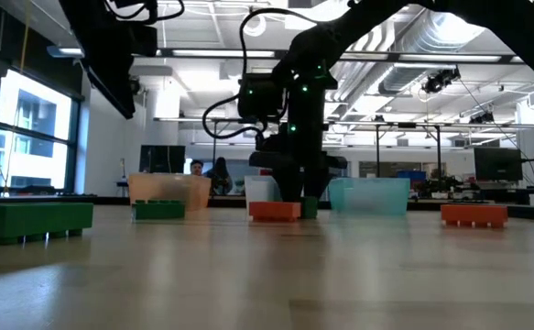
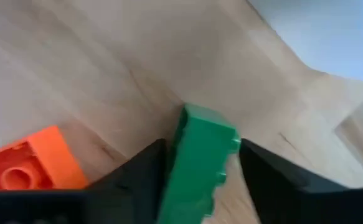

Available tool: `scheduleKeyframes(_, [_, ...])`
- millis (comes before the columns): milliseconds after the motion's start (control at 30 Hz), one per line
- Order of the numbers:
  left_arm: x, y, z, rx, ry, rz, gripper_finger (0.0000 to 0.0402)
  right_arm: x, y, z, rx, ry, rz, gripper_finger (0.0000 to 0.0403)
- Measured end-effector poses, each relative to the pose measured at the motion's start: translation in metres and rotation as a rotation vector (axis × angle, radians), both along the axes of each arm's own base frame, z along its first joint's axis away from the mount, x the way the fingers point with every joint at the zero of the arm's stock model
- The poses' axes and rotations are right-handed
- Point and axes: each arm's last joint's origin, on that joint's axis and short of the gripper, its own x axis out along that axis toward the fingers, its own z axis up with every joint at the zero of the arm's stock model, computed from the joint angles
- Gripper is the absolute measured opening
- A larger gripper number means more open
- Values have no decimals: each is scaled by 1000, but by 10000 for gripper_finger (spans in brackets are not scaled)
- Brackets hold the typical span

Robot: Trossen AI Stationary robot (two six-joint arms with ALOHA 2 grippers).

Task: Sort & place blocks by color
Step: Put the green game piece into the bin

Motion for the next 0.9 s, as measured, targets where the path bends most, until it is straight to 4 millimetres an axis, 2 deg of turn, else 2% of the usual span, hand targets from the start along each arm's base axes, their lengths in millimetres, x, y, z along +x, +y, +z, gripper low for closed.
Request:
scheduleKeyframes(167, [0, 0, 0, 5, 2, 3, 227, 1, 1, -1, 12, -2, 26, 77])
scheduleKeyframes(200, [0, 0, 0, 5, 2, 3, 227, 0, 0, -1, 17, 0, 41, 67])
scheduleKeyframes(333, [0, 0, 0, 5, 2, 2, 227, 1, 2, 0, 14, 5, 89, 67])
scheduleKeyframes(500, [0, 0, 0, 4, 2, 2, 227, 2, 7, 11, 11, 2, 124, 67])
scheduleKeyframes(633, [0, 0, 0, 4, 2, 2, 227, 7, 8, 40, -43, -75, 156, 67])
scheduleKeyframes(733, [0, 0, 0, 3, -1, 7, 227, 8, 7, 52, -87, -98, 175, 67])
scheduleKeyframes(900, [0, 0, 0, 3, -3, 9, 227, 13, -7, 87, -231, -195, 190, 67])
